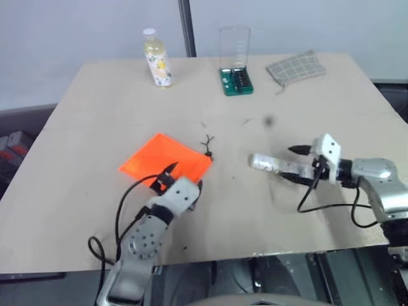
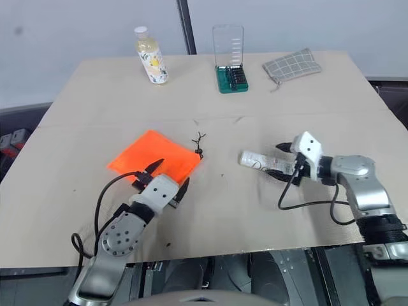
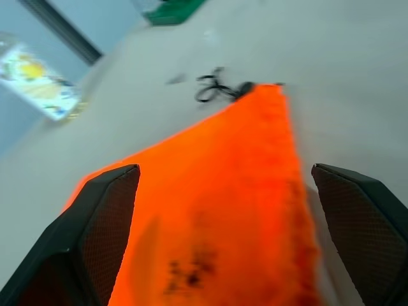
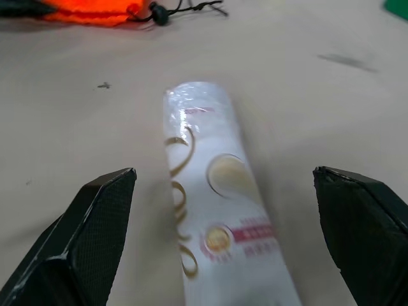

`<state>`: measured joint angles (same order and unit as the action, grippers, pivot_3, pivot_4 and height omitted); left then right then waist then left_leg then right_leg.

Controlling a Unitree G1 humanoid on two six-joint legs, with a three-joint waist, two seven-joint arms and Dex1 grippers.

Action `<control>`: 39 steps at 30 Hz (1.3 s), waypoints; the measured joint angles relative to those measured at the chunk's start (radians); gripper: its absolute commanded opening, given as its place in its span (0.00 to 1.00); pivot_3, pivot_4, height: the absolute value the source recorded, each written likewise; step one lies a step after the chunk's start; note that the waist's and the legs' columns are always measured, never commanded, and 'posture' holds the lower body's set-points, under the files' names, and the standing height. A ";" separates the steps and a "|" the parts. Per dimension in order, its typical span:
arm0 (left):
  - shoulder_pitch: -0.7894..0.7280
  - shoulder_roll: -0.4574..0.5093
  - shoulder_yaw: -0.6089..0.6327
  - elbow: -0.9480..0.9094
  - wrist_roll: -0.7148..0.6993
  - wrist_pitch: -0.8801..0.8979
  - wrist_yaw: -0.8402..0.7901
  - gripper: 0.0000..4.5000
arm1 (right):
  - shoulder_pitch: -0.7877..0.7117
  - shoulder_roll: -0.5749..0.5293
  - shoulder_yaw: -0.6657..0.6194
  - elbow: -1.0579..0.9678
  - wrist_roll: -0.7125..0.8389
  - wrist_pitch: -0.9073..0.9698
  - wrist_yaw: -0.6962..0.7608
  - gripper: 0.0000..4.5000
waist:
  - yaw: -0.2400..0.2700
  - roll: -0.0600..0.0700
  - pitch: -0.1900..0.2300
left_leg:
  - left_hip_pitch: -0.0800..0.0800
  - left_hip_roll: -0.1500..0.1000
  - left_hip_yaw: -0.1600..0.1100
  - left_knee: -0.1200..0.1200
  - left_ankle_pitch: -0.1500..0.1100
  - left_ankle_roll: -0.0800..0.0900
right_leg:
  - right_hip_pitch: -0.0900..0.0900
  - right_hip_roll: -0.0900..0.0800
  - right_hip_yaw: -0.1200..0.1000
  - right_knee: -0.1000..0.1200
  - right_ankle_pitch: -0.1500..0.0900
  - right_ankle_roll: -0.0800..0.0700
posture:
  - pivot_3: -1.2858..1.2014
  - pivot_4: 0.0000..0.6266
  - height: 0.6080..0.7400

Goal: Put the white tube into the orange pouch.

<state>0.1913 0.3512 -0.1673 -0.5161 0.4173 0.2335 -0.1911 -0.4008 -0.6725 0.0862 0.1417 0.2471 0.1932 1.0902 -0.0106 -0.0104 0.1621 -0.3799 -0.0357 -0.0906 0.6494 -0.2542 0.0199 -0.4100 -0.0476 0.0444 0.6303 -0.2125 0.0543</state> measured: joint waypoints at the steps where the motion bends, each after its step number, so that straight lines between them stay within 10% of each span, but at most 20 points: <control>1: 0.005 -0.005 0.001 0.000 0.013 0.000 0.010 0.99 | -0.008 0.004 0.015 0.018 -0.012 0.000 -0.002 1.00 | 0.001 0.000 0.000 | 0.000 0.000 0.000 0.000 0.000 0.000 | 0.000 0.000 0.000 0.000 0.000 0.000 | 0.52 0.24 1.00; 39: 0.139 -0.065 0.026 -0.104 0.159 0.095 0.005 0.99 | -0.085 0.071 0.021 0.126 -0.050 0.103 -0.020 1.00 | -0.002 0.000 0.000 | 0.000 -0.001 0.000 0.000 0.000 0.000 | -0.001 0.000 0.000 0.001 0.000 0.000 | 0.52 0.24 1.00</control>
<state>0.3304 0.2859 -0.1414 -0.6206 0.5761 0.3283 -0.1865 -0.4856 -0.6017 0.1074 0.2679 0.1973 0.2965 1.0703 -0.0126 -0.0101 0.1623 -0.3801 -0.0363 -0.0906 0.6492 -0.2543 0.0202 -0.4107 -0.0481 0.0443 0.6310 -0.2122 0.0540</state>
